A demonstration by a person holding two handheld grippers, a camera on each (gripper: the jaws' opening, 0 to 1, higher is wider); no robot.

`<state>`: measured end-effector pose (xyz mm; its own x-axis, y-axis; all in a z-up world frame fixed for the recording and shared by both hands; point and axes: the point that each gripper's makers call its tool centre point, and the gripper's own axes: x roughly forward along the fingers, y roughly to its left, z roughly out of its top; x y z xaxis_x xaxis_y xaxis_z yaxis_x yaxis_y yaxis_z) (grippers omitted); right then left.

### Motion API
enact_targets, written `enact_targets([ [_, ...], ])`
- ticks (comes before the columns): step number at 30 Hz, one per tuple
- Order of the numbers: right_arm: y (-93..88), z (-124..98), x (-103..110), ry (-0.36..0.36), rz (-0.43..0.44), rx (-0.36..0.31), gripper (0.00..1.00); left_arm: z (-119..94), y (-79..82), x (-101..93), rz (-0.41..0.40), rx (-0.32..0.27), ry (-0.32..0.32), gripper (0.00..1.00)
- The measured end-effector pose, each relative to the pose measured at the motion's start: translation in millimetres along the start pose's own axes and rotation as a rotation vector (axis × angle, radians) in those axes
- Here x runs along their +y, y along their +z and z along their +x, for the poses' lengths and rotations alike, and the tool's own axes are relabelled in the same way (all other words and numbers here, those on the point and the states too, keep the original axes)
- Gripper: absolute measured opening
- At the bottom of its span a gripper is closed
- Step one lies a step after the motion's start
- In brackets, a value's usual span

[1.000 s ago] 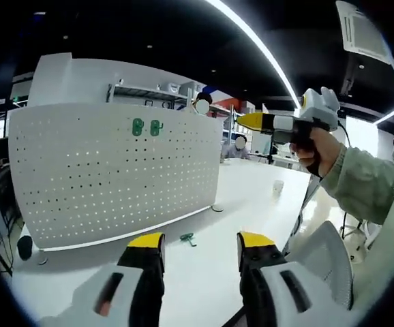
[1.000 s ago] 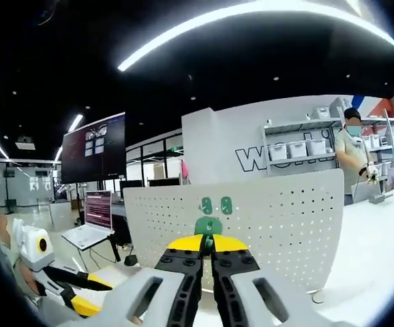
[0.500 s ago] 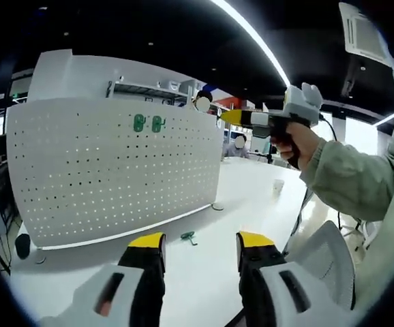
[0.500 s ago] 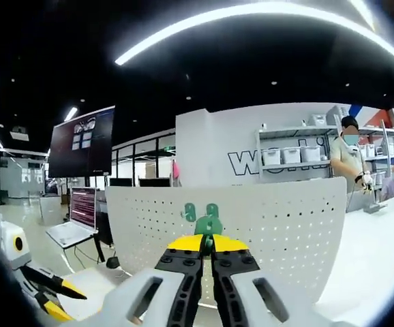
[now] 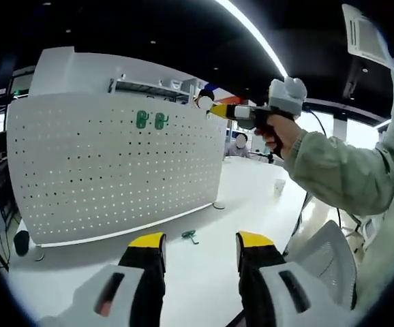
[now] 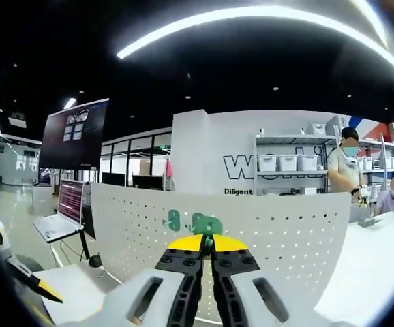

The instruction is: Insert the hook assembly into the mounting plate slot until the hook locks in place.

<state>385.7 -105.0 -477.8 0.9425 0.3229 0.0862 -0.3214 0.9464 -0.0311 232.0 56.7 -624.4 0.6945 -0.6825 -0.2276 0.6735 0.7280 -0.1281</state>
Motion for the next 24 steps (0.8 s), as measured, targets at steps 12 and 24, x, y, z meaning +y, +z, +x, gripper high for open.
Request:
enact_targets([
  [12, 0.1, 32, -7, -0.024, -0.063, -0.002, 0.01, -3, -0.7, 7.5, -0.003, 0.002, 0.020, 0.42],
  [24, 0.1, 60, -10, -0.041, -0.077, -0.006, 0.01, -2, 0.7, 18.2, -0.008, 0.006, 0.044, 0.42],
])
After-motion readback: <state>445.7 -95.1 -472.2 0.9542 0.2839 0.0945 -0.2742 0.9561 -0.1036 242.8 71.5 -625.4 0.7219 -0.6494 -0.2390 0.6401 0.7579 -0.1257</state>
